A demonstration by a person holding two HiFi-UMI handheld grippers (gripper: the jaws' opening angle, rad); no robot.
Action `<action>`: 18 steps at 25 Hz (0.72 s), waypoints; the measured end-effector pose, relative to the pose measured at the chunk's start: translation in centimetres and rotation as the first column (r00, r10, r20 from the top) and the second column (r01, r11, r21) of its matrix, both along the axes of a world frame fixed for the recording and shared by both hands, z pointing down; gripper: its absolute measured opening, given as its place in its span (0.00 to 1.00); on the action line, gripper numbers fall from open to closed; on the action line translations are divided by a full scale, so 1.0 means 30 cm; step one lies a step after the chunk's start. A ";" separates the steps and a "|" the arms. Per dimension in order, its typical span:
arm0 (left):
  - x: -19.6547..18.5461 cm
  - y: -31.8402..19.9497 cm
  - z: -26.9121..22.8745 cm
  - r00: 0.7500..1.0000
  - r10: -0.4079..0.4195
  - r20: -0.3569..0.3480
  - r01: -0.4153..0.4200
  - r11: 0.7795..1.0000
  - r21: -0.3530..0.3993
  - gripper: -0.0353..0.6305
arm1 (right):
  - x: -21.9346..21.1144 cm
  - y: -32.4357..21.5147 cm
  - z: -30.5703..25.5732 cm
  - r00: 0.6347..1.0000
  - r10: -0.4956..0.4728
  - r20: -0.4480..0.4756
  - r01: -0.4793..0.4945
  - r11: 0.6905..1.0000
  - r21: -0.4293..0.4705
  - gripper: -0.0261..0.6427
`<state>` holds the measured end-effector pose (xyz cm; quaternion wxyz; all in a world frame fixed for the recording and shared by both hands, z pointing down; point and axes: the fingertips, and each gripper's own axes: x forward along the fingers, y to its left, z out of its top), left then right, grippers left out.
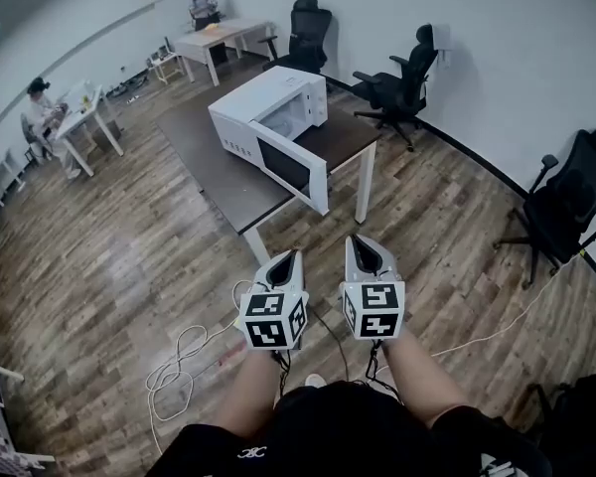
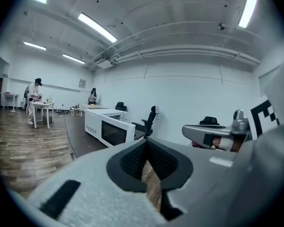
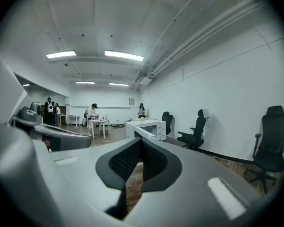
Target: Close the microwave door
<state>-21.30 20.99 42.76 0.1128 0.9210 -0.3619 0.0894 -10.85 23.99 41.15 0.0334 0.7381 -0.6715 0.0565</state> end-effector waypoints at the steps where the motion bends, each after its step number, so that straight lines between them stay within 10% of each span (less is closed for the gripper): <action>1: -0.005 -0.011 0.002 1.000 0.000 -0.001 0.000 1.000 -0.001 0.07 | -0.006 -0.012 0.003 1.000 0.001 -0.007 -0.001 1.000 -0.003 0.05; 18: -0.137 -0.178 0.037 0.999 0.047 -0.017 -0.047 0.999 -0.018 0.07 | -0.148 -0.197 0.046 0.999 0.047 -0.013 -0.047 0.999 -0.027 0.09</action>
